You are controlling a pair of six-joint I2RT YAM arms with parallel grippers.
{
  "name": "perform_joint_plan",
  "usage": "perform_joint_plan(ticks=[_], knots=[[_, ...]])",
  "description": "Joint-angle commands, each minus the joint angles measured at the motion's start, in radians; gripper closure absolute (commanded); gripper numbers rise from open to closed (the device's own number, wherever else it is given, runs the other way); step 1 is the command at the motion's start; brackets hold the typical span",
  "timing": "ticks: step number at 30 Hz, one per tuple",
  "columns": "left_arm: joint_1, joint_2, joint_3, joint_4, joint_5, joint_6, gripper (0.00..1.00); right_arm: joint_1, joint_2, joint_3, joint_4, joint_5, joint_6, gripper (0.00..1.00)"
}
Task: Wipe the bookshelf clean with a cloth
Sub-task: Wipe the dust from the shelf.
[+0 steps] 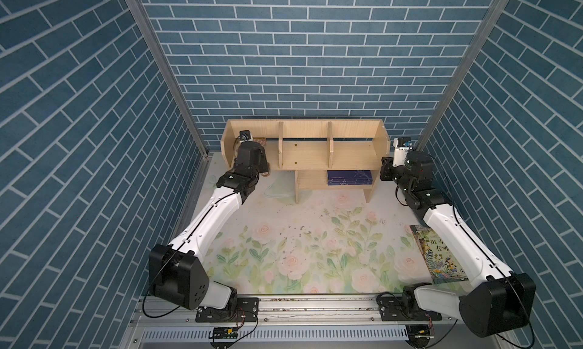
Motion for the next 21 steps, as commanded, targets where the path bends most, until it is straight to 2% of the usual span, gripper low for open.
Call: perform_joint_plan(ticks=[1,6,9,14,17,21], knots=[[0.064,0.023,0.064,-0.068,-0.050,0.001,1.00,0.027,-0.015,-0.015,-0.061,-0.107,0.071,1.00],[0.072,0.044,0.063,-0.069,-0.030,0.003,1.00,0.027,-0.009,-0.019,-0.052,-0.107,0.071,1.00],[0.068,0.059,0.054,-0.056,0.031,-0.016,1.00,0.026,-0.007,-0.019,-0.049,-0.106,0.071,1.00],[-0.020,0.074,0.069,0.012,0.126,-0.002,1.00,0.027,-0.002,-0.027,-0.041,-0.106,0.071,1.00],[-0.057,0.087,0.156,0.020,0.119,-0.005,1.00,0.027,0.000,-0.034,-0.038,-0.106,0.071,1.00],[-0.058,0.123,0.339,-0.011,0.114,-0.019,1.00,0.026,-0.010,-0.044,-0.039,-0.106,0.066,1.00]])
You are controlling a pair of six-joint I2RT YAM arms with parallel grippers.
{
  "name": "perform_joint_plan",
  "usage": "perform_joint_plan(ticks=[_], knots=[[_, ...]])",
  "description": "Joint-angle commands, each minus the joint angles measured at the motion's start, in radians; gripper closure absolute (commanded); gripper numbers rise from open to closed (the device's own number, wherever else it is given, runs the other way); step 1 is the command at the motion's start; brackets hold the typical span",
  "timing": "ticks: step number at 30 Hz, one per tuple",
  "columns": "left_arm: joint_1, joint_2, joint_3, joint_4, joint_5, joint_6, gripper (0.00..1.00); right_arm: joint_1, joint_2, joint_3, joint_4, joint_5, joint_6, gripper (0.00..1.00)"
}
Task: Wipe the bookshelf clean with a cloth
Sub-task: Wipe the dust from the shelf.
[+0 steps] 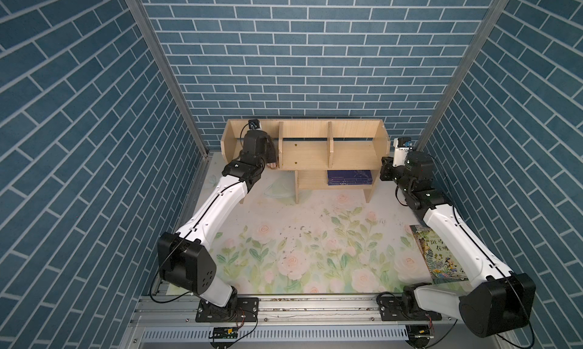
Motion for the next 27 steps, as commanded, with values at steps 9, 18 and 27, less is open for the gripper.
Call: perform_joint_plan(ticks=[9,18,27], knots=[[0.082,0.035,0.321,-0.086,-0.153,0.021,1.00,0.026,-0.008,-0.032,-0.048,-0.106,0.062,1.00],[0.288,-0.065,0.132,-0.089,-0.086,-0.061,1.00,0.027,-0.008,-0.032,-0.044,-0.106,0.064,1.00],[0.257,-0.069,0.056,-0.005,0.136,-0.078,1.00,0.027,-0.011,-0.026,-0.045,-0.106,0.070,1.00]])
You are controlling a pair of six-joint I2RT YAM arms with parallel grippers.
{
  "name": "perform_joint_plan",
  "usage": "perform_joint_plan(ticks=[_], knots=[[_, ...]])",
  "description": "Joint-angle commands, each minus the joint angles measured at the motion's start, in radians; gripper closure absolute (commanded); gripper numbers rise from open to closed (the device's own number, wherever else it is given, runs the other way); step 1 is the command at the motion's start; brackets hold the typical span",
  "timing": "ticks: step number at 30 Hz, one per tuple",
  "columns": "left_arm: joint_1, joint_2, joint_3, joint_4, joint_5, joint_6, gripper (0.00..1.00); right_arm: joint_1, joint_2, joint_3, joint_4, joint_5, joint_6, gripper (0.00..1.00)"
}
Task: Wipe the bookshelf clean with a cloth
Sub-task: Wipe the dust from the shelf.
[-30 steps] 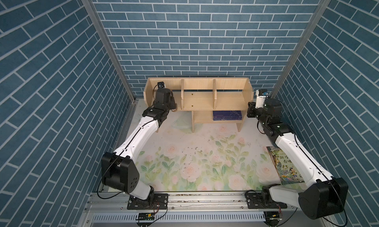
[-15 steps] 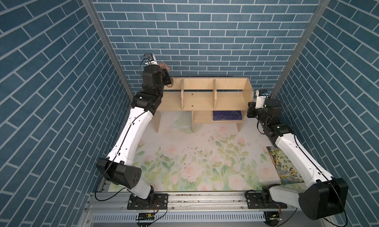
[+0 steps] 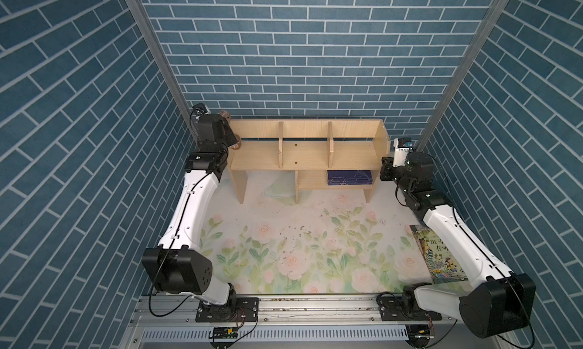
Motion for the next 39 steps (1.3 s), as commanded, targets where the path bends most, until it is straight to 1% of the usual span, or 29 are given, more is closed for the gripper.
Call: perform_joint_plan(ticks=[1,4,7,10,14,17,22,26,28,30,34,37,39], knots=[[-0.049,-0.012,-0.006,0.050,0.132,0.006,1.00,0.027,-0.007,-0.016,-0.058,-0.107,0.070,1.00],[-0.103,0.017,0.080,0.037,0.089,0.038,1.00,0.027,-0.002,-0.011,-0.062,-0.107,0.070,1.00],[-0.132,0.052,0.162,0.024,0.078,0.050,1.00,0.026,-0.001,-0.011,-0.065,-0.107,0.069,1.00],[-0.172,0.079,0.217,0.027,0.117,0.078,1.00,0.026,0.000,-0.009,-0.071,-0.107,0.067,1.00],[-0.267,0.104,0.222,0.061,0.198,0.128,1.00,0.026,0.002,-0.008,-0.074,-0.107,0.066,1.00],[-0.341,0.115,0.206,0.086,0.218,0.162,1.00,0.026,0.001,-0.008,-0.076,-0.107,0.068,1.00],[-0.431,0.144,0.218,0.087,0.226,0.210,1.00,0.027,-0.005,0.001,-0.089,-0.106,0.064,1.00],[-0.485,0.167,0.237,0.087,0.200,0.240,1.00,0.027,-0.004,0.009,-0.091,-0.107,0.064,1.00],[-0.500,0.181,0.254,0.100,0.212,0.239,1.00,0.027,0.001,0.012,-0.089,-0.107,0.066,1.00],[-0.514,0.218,0.304,0.090,0.231,0.230,1.00,0.027,0.003,0.012,-0.089,-0.107,0.069,1.00],[-0.551,0.303,0.406,0.062,0.304,0.210,1.00,0.026,-0.007,0.007,-0.091,-0.107,0.069,1.00],[-0.601,0.366,0.472,0.047,0.328,0.233,1.00,0.027,-0.012,0.007,-0.102,-0.106,0.064,1.00],[-0.636,0.401,0.514,0.025,0.322,0.257,1.00,0.027,-0.015,0.006,-0.105,-0.107,0.060,1.00]])
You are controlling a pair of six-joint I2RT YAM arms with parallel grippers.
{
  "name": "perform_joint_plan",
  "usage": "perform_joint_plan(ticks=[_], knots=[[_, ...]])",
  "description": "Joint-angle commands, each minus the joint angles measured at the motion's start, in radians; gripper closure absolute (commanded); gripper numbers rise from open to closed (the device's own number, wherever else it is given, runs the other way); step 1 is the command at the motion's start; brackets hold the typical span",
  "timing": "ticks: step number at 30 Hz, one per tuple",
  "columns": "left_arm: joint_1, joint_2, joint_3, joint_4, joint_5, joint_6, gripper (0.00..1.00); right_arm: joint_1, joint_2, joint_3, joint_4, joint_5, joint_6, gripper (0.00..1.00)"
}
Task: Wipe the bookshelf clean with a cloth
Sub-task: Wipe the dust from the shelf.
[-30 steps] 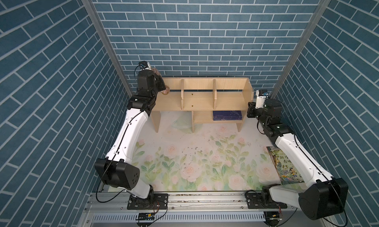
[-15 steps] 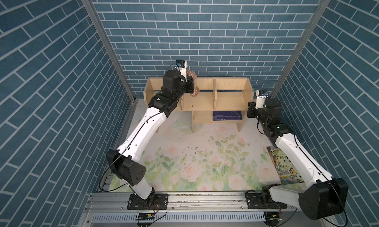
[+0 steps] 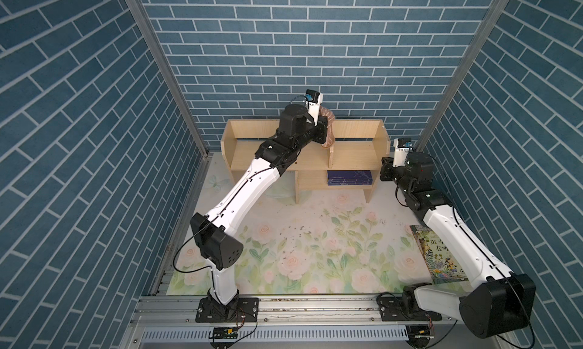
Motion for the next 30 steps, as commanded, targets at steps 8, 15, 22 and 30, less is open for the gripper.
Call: perform_joint_plan(ticks=[8,15,22,30], knots=[[-0.094,0.058,0.043,-0.071,-0.190,0.049,1.00,0.027,-0.017,-0.005,-0.100,-0.095,0.048,1.00],[0.002,-0.033,-0.084,-0.075,-0.380,-0.007,1.00,0.027,-0.016,-0.010,-0.091,-0.100,0.048,1.00],[0.068,-0.149,-0.212,-0.024,-0.353,-0.017,1.00,0.027,-0.013,-0.016,-0.085,-0.097,0.047,1.00],[0.078,-0.291,-0.337,0.058,-0.185,0.005,1.00,0.035,-0.089,0.069,-0.202,0.073,0.045,0.62]])
